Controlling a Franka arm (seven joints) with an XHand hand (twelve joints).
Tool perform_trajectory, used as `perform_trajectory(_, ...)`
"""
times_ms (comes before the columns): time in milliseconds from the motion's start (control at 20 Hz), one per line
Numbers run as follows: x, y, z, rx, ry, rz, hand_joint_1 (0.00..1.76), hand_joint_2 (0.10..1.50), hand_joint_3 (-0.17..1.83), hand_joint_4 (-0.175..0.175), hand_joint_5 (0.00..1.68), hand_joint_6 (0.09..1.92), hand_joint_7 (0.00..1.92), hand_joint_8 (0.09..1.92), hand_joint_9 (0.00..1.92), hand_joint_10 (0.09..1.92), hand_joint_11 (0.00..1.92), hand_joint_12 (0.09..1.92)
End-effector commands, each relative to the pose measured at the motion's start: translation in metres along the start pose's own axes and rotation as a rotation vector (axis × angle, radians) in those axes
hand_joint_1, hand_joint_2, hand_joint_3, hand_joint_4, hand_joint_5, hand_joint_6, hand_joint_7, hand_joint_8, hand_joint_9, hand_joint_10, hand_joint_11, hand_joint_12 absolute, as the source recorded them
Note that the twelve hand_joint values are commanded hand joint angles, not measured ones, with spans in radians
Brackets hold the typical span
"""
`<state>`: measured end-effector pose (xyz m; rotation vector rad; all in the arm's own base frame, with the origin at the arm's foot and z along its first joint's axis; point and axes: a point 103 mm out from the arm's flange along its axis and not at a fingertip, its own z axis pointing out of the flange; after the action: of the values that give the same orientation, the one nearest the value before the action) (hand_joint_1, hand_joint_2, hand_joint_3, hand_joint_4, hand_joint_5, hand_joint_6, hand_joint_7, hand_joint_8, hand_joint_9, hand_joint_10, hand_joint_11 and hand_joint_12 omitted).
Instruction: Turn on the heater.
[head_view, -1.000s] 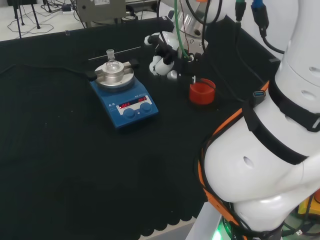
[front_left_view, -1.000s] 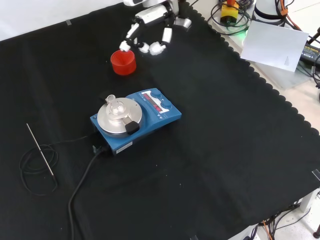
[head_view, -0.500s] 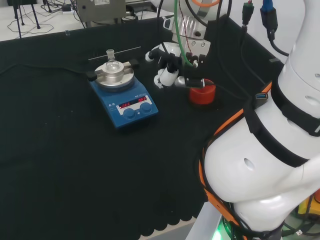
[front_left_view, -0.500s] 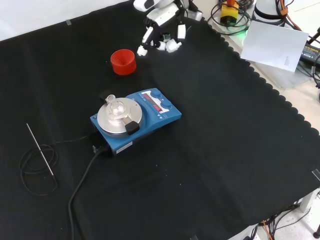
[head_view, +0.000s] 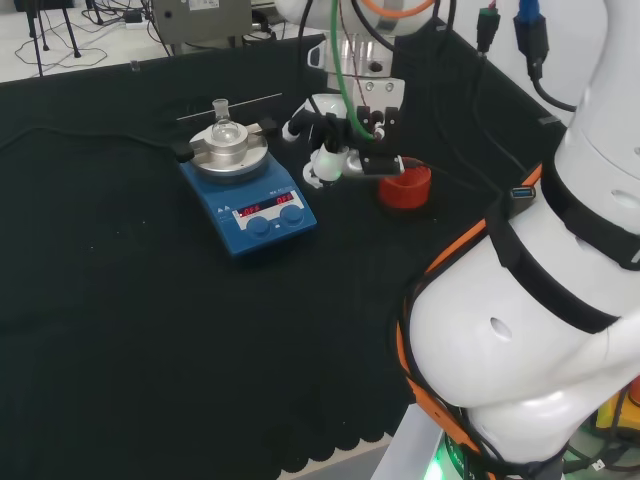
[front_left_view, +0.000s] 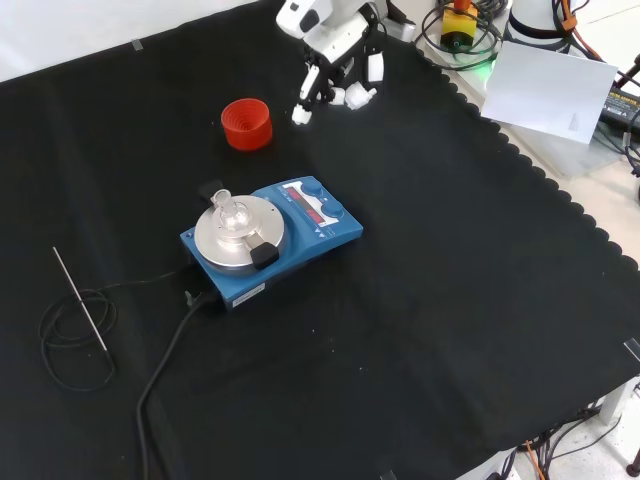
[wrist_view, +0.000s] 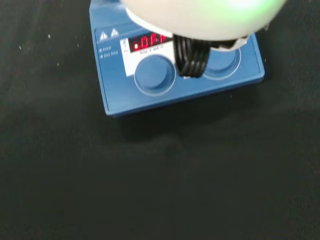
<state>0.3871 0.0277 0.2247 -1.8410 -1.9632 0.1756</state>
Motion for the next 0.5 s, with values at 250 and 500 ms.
perform_trajectory(250, 0.021, 0.012, 0.023, 0.302, -0.102, 0.041, 1.45, 0.66, 1.04, -0.046, 0.42, 0.09, 1.72, 1.64, 1.83, 1.69, 1.83, 1.78)
perform_trajectory(500, 0.025, 0.017, 0.034, 0.374, -0.144, 0.058, 1.45, 0.66, 1.06, -0.040, 0.39, 0.09, 1.72, 1.64, 1.83, 1.69, 1.83, 1.78)
